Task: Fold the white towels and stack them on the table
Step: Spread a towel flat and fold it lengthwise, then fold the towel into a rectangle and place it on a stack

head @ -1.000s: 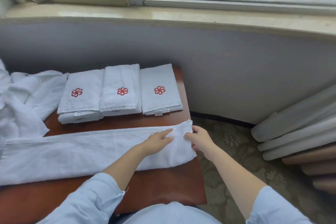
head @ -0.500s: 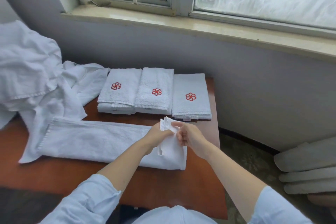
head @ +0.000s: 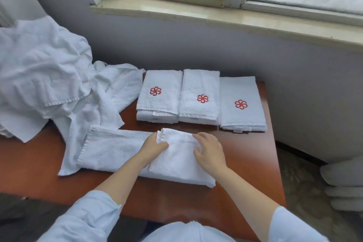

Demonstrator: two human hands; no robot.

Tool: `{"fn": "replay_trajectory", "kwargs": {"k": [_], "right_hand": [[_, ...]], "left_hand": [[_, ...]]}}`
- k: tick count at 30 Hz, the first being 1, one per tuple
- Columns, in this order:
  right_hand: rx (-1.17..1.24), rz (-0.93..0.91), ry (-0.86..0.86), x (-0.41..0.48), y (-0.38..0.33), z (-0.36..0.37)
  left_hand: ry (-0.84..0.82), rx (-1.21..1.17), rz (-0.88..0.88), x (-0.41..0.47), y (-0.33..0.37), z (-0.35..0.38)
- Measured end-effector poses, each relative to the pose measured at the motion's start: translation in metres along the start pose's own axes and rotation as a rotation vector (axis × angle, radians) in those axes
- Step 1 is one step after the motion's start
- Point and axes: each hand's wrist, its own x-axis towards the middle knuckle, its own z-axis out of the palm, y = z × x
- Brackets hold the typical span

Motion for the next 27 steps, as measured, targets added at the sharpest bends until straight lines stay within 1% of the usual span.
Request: {"fn": "replay_trajectory", "kwargs": {"k": [4, 6, 7, 8, 9, 11, 12, 14, 16, 18, 21, 27], "right_hand": [[-0.120, -0.013, -0.102, 0.005, -0.008, 0.023], [-0.193, -0.008, -0.132, 0.007, -0.009, 0.034], [-0.227, -0.009, -0.135, 0.007, -0.009, 0.039], [-0.259, -0.010, -0.133, 0.007, -0.009, 0.044], [-0.286, -0.010, -0.130, 0.007, -0.009, 0.048], [-0.322, -0.004, -0.126, 0.006, -0.007, 0.056], [-0.333, 0.000, -0.129, 0.005, -0.006, 0.059], [-0.368, 0.004, -0.147, 0.003, -0.003, 0.064], [-0.403, -0.002, -0.166, 0.001, 0.001, 0.068], [-0.407, -0.006, -0.177, 0.000, 0.004, 0.069], [-0.415, -0.003, -0.204, 0.001, 0.007, 0.068], [-0.385, 0.022, -0.264, -0.004, 0.022, 0.058]], "left_hand": [[-0.032, 0.065, 0.005, 0.016, -0.020, -0.013], [-0.043, 0.209, 0.020, 0.021, -0.027, -0.016], [-0.036, 0.323, 0.048, 0.021, -0.030, -0.017], [-0.008, 0.456, 0.103, 0.021, -0.033, -0.018], [0.038, 0.588, 0.196, 0.021, -0.035, -0.018], [0.093, 0.768, 0.444, 0.019, -0.039, -0.016], [0.055, 0.810, 0.546, 0.019, -0.039, -0.016], [-0.118, 0.896, 0.664, 0.021, -0.043, -0.015], [-0.276, 1.036, 0.664, 0.023, -0.049, -0.014], [-0.343, 1.159, 0.603, 0.026, -0.053, -0.013], [-0.373, 1.223, 0.553, 0.027, -0.051, -0.009], [-0.413, 1.211, 0.522, 0.019, -0.043, 0.008]]}}
